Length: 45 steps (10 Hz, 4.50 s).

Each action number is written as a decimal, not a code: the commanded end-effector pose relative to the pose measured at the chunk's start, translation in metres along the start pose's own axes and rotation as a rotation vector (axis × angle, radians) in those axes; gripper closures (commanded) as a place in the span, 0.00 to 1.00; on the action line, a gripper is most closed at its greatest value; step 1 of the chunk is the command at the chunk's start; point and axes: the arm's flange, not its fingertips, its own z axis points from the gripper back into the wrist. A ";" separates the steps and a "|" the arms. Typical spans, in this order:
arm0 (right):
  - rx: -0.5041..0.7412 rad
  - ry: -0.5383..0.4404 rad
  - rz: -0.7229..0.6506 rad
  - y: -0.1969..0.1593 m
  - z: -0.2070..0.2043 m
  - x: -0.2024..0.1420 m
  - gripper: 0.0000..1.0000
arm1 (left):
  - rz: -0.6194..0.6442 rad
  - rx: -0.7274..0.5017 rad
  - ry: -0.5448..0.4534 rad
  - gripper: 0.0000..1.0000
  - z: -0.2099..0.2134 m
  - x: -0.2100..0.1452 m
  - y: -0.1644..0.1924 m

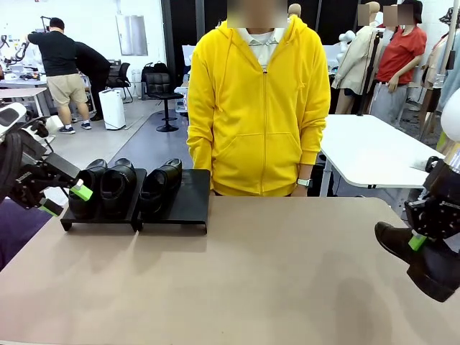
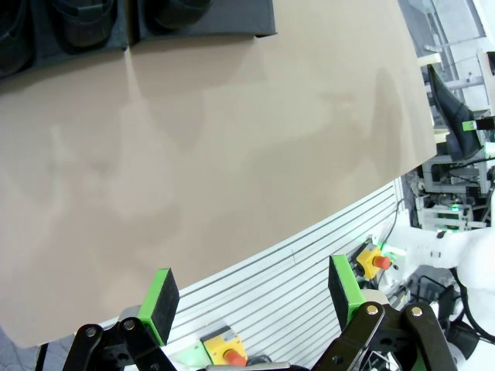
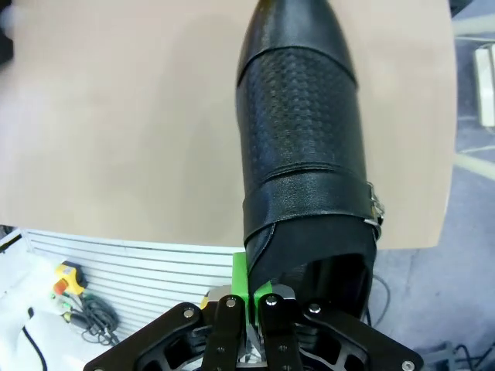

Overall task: Organize the shoes by placing them on the stand.
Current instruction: Pick up one Shoe and place it in the middle of the table, then place the Shoe from the middle of the table onto the Shoes Stand.

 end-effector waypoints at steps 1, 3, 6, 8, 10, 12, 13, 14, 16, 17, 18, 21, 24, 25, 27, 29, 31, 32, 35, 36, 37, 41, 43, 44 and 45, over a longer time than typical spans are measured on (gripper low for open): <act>-0.105 -0.112 0.044 0.069 -0.016 -0.009 1.00 | -0.001 0.006 0.008 0.00 0.003 0.000 0.001; -0.150 -0.177 0.059 0.164 -0.053 -0.016 1.00 | -0.001 0.006 0.008 0.00 0.003 0.000 0.001; -0.122 -0.207 0.065 0.278 -0.110 -0.021 1.00 | -0.001 0.006 0.008 0.00 0.003 0.000 0.001; -0.120 -0.248 0.073 0.326 -0.146 -0.018 1.00 | -0.001 0.006 0.008 0.00 0.003 0.000 0.001; -0.124 -0.256 0.079 0.348 -0.164 -0.016 1.00 | -0.001 0.006 0.008 0.00 0.003 0.000 0.001; -0.135 -0.222 0.104 0.350 -0.167 -0.015 1.00 | -0.001 0.006 0.008 0.00 0.003 0.000 0.001; -0.134 -0.213 0.118 0.349 -0.167 -0.015 1.00 | -0.001 0.006 0.008 0.00 0.003 0.000 0.001; -0.134 -0.201 0.131 0.346 -0.167 -0.014 1.00 | -0.001 0.006 0.008 0.00 0.003 0.000 0.001; -0.123 -0.207 0.153 0.343 -0.164 -0.016 0.00 | -0.001 0.006 0.008 0.00 0.003 0.000 0.001; -0.127 -0.212 0.149 0.341 -0.162 -0.016 0.00 | -0.001 0.006 0.008 0.00 0.003 0.000 0.001; -0.127 -0.225 0.152 0.337 -0.155 -0.016 0.00 | -0.001 0.006 0.008 0.00 0.003 0.000 0.001; -0.015 -0.166 0.217 0.275 -0.063 -0.030 0.00 | -0.001 0.006 0.008 0.00 0.003 0.000 0.001; 0.209 -0.022 0.183 0.126 0.027 -0.049 0.00 | -0.001 0.006 0.008 0.00 0.003 0.000 0.001; 0.314 0.027 0.182 0.079 0.043 -0.060 0.00 | -0.001 0.006 0.008 0.00 0.003 0.000 0.001; 0.423 0.016 0.092 0.002 0.053 -0.082 0.00 | -0.001 0.006 0.008 0.00 0.003 0.000 0.001; 0.479 -0.036 0.053 -0.032 0.043 -0.097 0.00 | -0.001 0.006 0.008 0.00 0.003 0.000 0.001; 0.475 -0.008 0.054 -0.036 0.056 -0.099 0.00 | -0.001 0.006 0.008 0.00 0.003 0.000 0.001; 0.475 -0.008 0.054 -0.036 0.056 -0.099 0.00 | -0.001 0.006 0.008 0.00 0.003 0.000 0.001; 0.475 -0.008 0.054 -0.036 0.056 -0.099 0.00 | -0.001 0.006 0.008 0.00 0.003 0.000 0.001; 0.475 -0.008 0.054 -0.036 0.056 -0.099 0.00 | -0.001 0.006 0.008 0.00 0.003 0.000 0.001; 0.475 -0.008 0.054 -0.036 0.056 -0.099 0.00 | -0.001 0.006 0.008 0.00 0.003 0.000 0.001; 0.475 -0.008 0.054 -0.036 0.056 -0.099 0.00 | -0.001 0.006 0.008 0.00 0.003 0.000 0.001; 0.475 -0.008 0.054 -0.036 0.056 -0.099 0.00 | -0.001 0.006 0.008 0.00 0.003 0.000 0.001; 0.475 -0.008 0.054 -0.036 0.056 -0.099 0.00 | 0.001 0.000 -0.001 0.00 0.000 0.000 0.000; 0.475 -0.008 0.054 -0.036 0.056 -0.099 0.00 | 0.098 0.084 -0.006 0.00 -0.003 0.001 -0.050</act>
